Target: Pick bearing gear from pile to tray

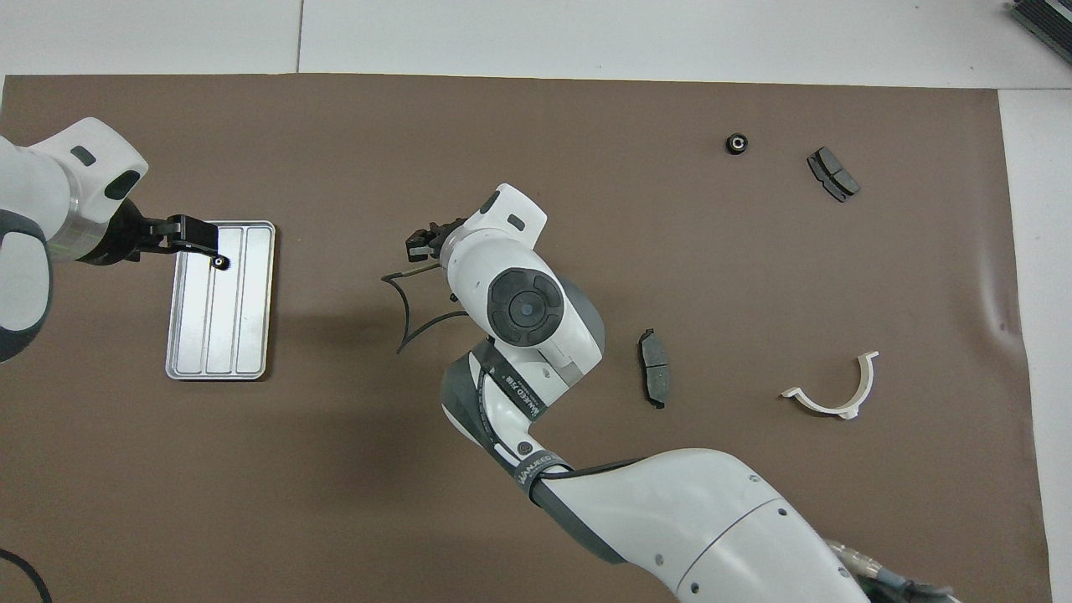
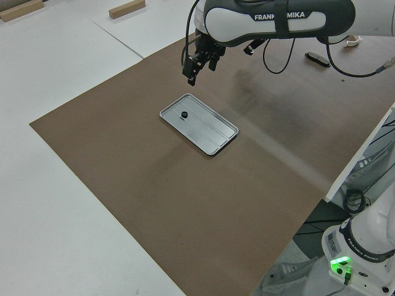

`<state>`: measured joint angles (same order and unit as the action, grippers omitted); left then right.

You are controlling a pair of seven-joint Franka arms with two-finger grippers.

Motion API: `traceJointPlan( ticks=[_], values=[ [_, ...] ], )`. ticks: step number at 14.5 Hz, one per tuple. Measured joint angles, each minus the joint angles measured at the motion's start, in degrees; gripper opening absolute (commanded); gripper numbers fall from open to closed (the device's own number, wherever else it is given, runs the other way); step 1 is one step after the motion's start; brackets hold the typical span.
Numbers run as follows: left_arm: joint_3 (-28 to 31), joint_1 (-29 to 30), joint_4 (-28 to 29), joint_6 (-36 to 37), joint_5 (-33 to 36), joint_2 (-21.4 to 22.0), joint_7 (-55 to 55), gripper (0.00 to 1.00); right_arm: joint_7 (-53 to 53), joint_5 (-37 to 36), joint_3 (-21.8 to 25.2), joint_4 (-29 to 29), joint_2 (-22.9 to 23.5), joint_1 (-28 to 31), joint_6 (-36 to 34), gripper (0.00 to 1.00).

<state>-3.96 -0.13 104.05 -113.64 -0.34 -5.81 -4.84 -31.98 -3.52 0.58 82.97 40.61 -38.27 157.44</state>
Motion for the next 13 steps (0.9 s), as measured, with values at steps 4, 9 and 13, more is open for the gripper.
traceJointPlan(
  ticks=[4,9,13],
  values=[
    [-0.3,-6.0,-0.3,-0.9,0.0,0.0,-11.4,1.00,-4.2,0.0,0.1,-0.7,0.2,-1.0,-0.1,0.42],
    [-0.4,-7.5,-0.1,-5.6,0.0,-0.9,-16.3,1.00,-4.3,0.0,1.1,-1.1,0.1,0.5,-0.7,0.48],
    [-0.4,-10.1,0.3,-11.3,0.0,-3.1,-24.4,1.00,-4.3,0.0,1.4,-2.6,-2.9,3.9,-9.2,0.48]
  ],
)
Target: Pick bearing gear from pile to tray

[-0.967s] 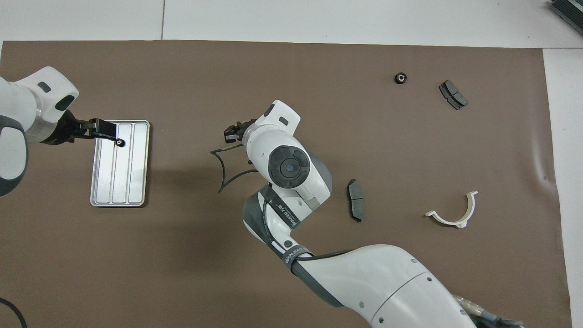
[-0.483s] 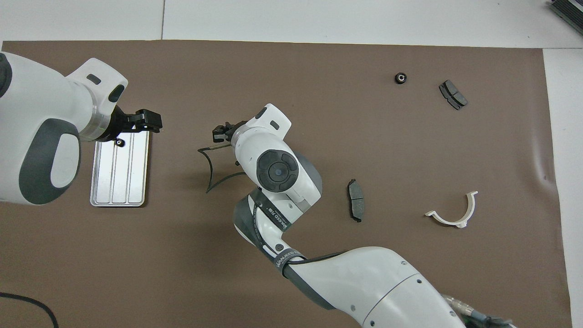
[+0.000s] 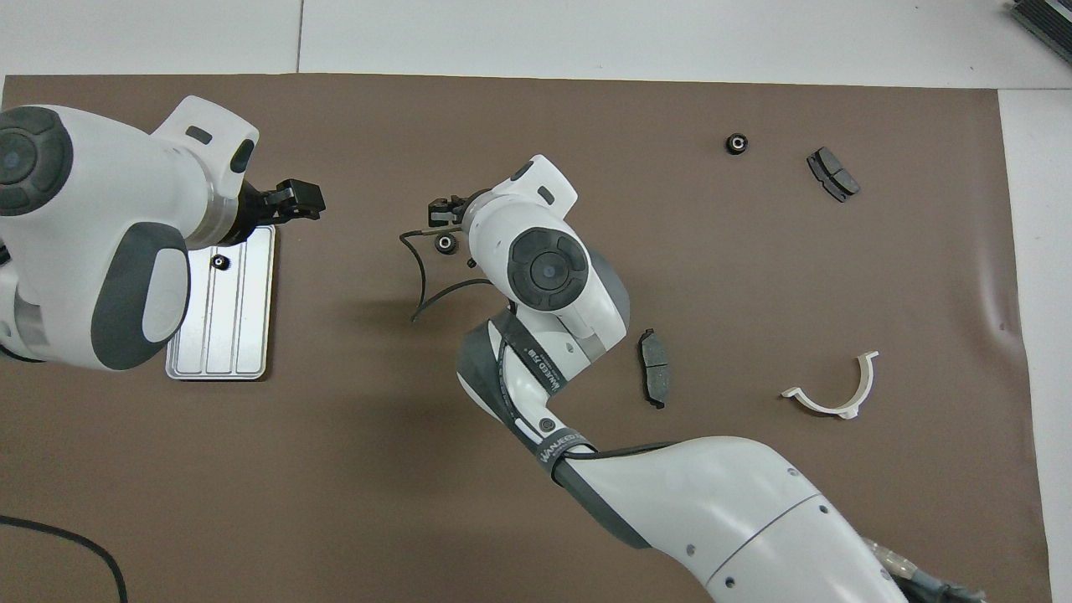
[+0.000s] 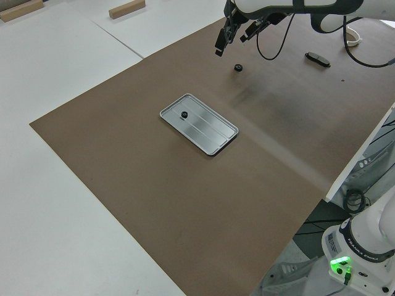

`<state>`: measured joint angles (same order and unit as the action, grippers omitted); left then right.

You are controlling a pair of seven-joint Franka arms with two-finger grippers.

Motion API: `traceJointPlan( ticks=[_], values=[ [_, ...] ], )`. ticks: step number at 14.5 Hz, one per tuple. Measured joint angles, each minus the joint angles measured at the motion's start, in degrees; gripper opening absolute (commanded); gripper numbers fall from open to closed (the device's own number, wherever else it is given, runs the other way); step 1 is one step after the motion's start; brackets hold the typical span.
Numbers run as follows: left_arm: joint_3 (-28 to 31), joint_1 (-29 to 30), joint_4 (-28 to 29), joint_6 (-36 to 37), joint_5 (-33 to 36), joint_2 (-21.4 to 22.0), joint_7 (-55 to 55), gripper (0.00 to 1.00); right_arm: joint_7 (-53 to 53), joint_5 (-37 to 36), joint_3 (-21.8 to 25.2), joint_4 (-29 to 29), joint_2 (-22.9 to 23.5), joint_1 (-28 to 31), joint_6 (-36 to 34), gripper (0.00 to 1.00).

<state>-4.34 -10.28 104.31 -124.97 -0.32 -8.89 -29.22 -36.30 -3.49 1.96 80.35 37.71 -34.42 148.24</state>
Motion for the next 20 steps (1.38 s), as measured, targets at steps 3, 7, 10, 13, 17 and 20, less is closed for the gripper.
traceJointPlan(
  ticks=[3,7,10,13,17,20],
  values=[
    [-0.1,-4.9,-0.1,-3.8,4.3,-4.1,-13.7,1.00,3.3,0.0,0.1,0.0,-5.1,5.8,-11.7,0.48],
    [-0.1,-11.1,-1.7,-6.8,9.7,-11.2,-32.6,1.00,15.3,0.0,0.1,2.0,-6.9,15.5,-17.0,0.48],
    [0.0,-13.0,-2.7,-9.2,12.7,-15.5,-41.0,1.00,24.8,0.0,0.0,4.4,-6.9,23.4,-16.9,0.48],
    [0.1,-13.3,-3.6,-11.9,12.7,-17.8,-44.8,1.00,31.2,0.0,0.0,5.9,-6.9,28.6,-15.6,0.50],
    [0.4,-13.3,-4.7,-13.7,12.7,-19.6,-45.4,0.90,32.4,2.3,-0.6,8.0,-3.1,29.2,-3.0,0.55],
    [0.3,-13.3,-6.5,-14.6,12.7,-21.4,-46.0,0.65,32.4,3.2,-0.9,8.1,0.1,28.2,1.7,0.58]
  ],
)
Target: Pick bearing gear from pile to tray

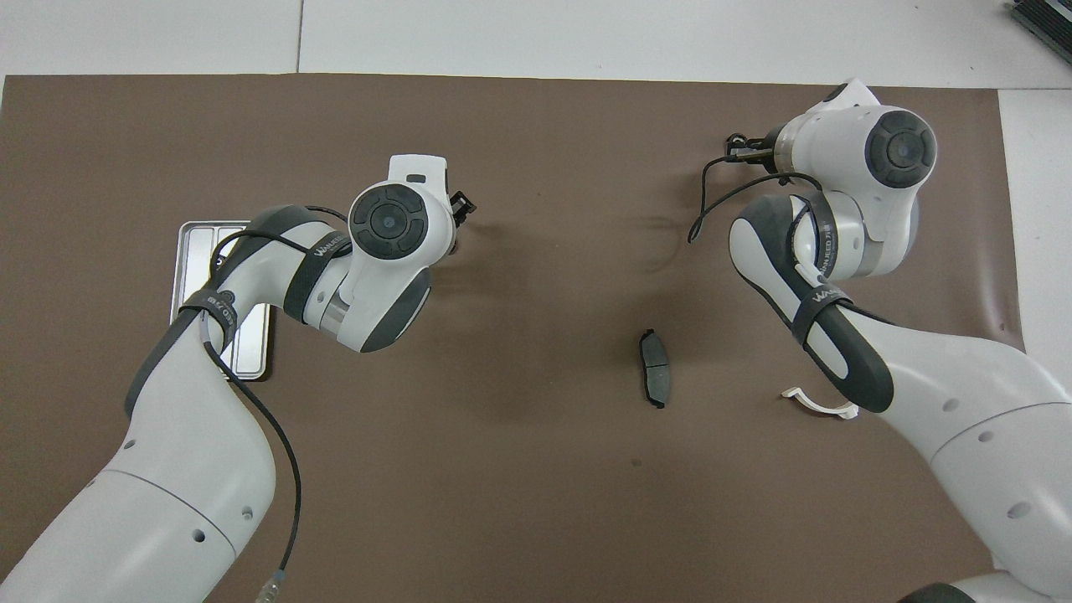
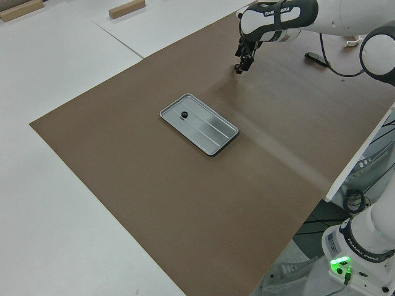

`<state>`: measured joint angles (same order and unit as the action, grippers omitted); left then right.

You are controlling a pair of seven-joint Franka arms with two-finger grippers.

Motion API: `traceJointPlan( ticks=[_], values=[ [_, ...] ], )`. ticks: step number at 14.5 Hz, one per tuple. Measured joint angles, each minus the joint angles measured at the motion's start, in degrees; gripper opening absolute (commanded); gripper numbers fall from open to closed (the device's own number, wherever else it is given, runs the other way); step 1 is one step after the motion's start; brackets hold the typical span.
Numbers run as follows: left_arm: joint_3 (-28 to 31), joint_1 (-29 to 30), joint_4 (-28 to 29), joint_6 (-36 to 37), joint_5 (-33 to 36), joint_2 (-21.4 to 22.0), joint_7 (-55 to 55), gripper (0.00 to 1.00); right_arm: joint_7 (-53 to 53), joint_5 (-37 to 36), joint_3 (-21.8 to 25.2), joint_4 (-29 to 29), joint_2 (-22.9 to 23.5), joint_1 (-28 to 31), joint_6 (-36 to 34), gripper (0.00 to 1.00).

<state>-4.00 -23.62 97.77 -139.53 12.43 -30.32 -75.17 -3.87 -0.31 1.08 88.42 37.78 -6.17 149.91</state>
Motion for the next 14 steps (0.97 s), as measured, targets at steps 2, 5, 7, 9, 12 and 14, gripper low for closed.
traceJointPlan(
  ticks=[2,5,7,9,12,14],
  values=[
    [0.0,-0.1,-0.1,-0.4,0.0,-0.6,-1.1,0.61,0.4,0.1,-0.1,-0.1,0.2,-0.4,0.6,0.60],
    [-0.1,-0.5,-0.1,-0.5,0.0,-0.9,-1.6,0.61,4.0,0.2,0.0,0.0,0.7,0.0,1.8,0.60],
    [-0.1,-0.7,-0.1,-0.5,0.1,-1.0,-1.7,0.39,6.0,0.3,0.1,0.0,1.6,0.5,3.2,0.60],
    [-0.1,-0.7,-0.2,-0.4,0.2,-0.9,-1.7,0.10,7.4,0.3,0.1,0.0,2.0,1.1,3.7,0.60],
    [-0.1,-0.7,-0.4,-0.4,1.2,-1.0,-1.7,0.00,8.2,0.3,0.1,0.0,2.3,1.2,4.5,0.60],
    [0.0,-0.8,-0.6,0.6,2.3,-1.0,-1.6,0.00,8.7,0.3,0.1,-0.1,2.9,1.2,6.5,0.60]
  ],
)
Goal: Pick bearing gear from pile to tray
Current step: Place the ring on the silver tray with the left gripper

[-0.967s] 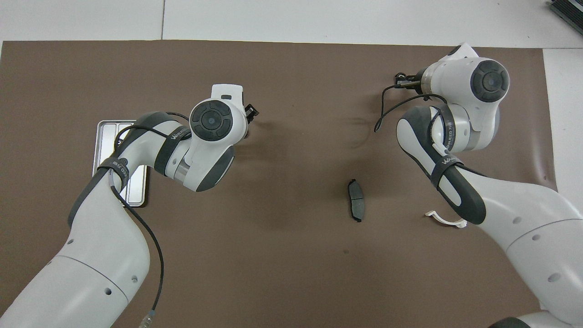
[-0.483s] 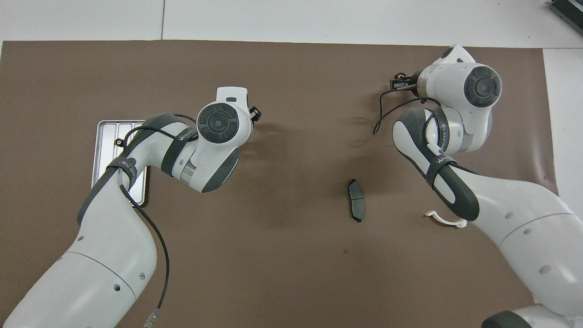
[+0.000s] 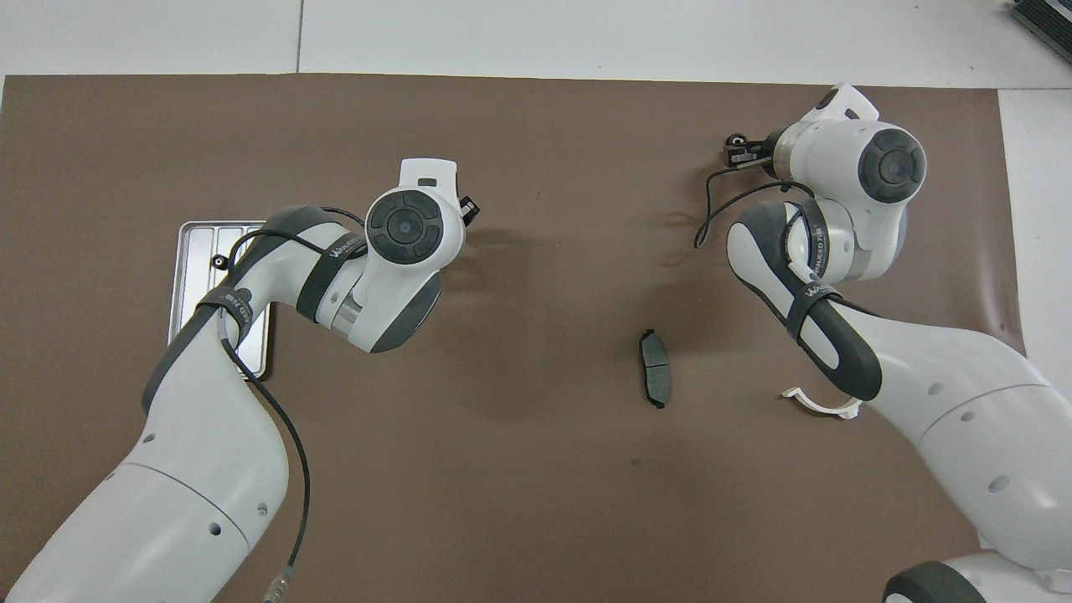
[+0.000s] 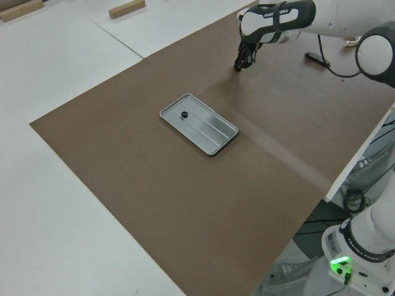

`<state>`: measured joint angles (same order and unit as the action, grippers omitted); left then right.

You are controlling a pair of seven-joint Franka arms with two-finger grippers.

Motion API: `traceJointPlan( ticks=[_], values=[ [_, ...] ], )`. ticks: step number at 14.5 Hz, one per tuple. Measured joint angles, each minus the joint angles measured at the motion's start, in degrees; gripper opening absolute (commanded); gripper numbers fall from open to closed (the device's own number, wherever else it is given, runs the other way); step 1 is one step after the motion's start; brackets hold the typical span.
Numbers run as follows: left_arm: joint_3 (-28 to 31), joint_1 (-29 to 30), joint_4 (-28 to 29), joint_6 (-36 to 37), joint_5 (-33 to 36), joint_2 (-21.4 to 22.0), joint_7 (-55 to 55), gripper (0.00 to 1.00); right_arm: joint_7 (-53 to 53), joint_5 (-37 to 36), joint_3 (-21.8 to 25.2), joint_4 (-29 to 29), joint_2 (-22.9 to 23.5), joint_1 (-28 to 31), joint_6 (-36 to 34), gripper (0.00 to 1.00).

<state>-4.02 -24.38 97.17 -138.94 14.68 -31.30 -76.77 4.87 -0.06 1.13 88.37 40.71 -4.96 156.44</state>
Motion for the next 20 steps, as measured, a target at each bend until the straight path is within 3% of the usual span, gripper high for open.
traceJointPlan(
  ticks=[3,5,10,14,20],
  values=[
    [0.4,0.2,-1.6,5.0,0.3,1.3,3.9,0.00,0.1,0.0,-0.1,-0.1,0.5,-0.1,0.9,0.60],
    [0.6,2.1,-1.9,10.0,-0.3,5.0,10.5,0.00,0.1,0.0,-0.2,-0.2,0.5,-0.4,1.0,0.59],
    [1.1,15.8,2.6,22.0,-11.1,17.3,42.3,0.00,0.1,0.0,-0.3,-0.3,0.5,-1.2,1.0,0.59],
    [1.2,24.8,11.4,20.7,-12.8,21.0,55.4,0.00,1.9,0.0,-0.3,-0.4,0.5,-1.2,1.7,0.52],
    [1.0,26.4,27.2,8.2,-12.9,24.4,56.6,0.00,2.6,0.0,-0.2,-0.4,0.5,-1.1,2.2,0.50]
  ],
)
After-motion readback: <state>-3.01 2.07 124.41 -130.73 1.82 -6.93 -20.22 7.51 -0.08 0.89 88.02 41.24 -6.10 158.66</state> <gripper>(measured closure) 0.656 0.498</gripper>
